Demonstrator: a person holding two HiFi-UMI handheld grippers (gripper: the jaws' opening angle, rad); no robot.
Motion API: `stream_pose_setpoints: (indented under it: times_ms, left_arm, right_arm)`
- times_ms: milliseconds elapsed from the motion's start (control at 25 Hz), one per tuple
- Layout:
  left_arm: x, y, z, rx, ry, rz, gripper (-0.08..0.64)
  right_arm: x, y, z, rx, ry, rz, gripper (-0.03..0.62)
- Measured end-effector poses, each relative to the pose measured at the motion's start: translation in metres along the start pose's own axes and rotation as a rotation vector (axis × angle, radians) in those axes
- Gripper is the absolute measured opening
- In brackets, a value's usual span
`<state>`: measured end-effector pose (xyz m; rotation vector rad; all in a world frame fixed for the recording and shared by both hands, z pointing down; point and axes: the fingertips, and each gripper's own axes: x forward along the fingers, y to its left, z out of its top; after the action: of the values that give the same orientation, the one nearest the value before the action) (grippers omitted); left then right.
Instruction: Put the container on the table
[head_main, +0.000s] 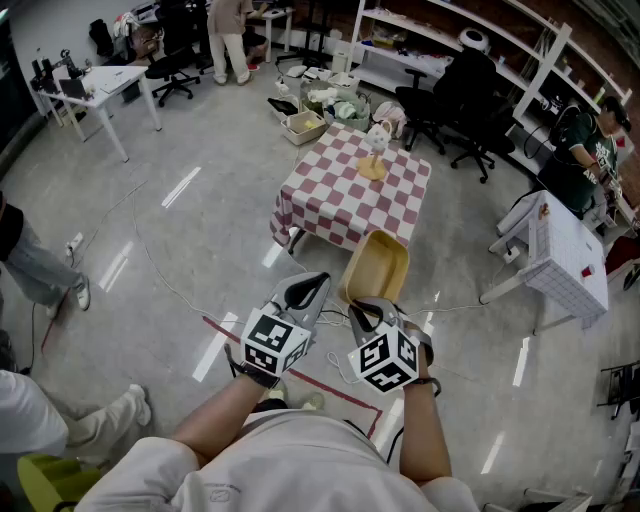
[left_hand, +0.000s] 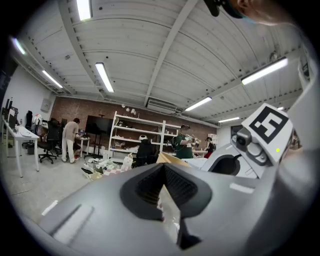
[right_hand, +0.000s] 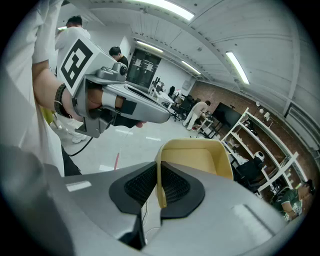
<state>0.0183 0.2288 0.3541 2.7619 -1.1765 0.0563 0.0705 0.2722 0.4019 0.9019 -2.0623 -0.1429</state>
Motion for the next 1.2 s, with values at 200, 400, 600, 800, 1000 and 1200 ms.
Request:
stream_pose_setpoints:
  times_ms: [200,400,600,800,1000,1200]
  left_arm:
    - [0.0,0.008,-0.001,0.001,0.0,-0.005,0.006]
    - [-0.002,0.014,-0.002,-0.005,-0.001,-0.011,0.006]
    - [-0.006,0.024,-0.003,-0.01,-0.001,-0.021,0.006]
    - [-0.008,0.033,-0.009,-0.012,0.005,-0.033,0.006]
    - [-0.007,0.049,-0.006,-0.011,0.001,-0.046,0.006]
    - [-0.006,0.067,-0.009,-0.021,0.017,-0.066,0.006]
  right_arm:
    - [0.007,0.001,0.005,-0.003,0.008,0.0,0.035]
    - [0.012,0.004,0.009,-0.004,0.017,0.0,0.035]
    - [0.02,0.009,0.015,-0.002,0.033,-0.002,0.035]
    - [0.03,0.015,0.017,0.011,0.05,-0.008,0.035]
    - [0.044,0.012,0.028,0.044,0.043,-0.006,0.037]
    - [0.059,0.009,0.042,0.068,0.041,-0.018,0.037]
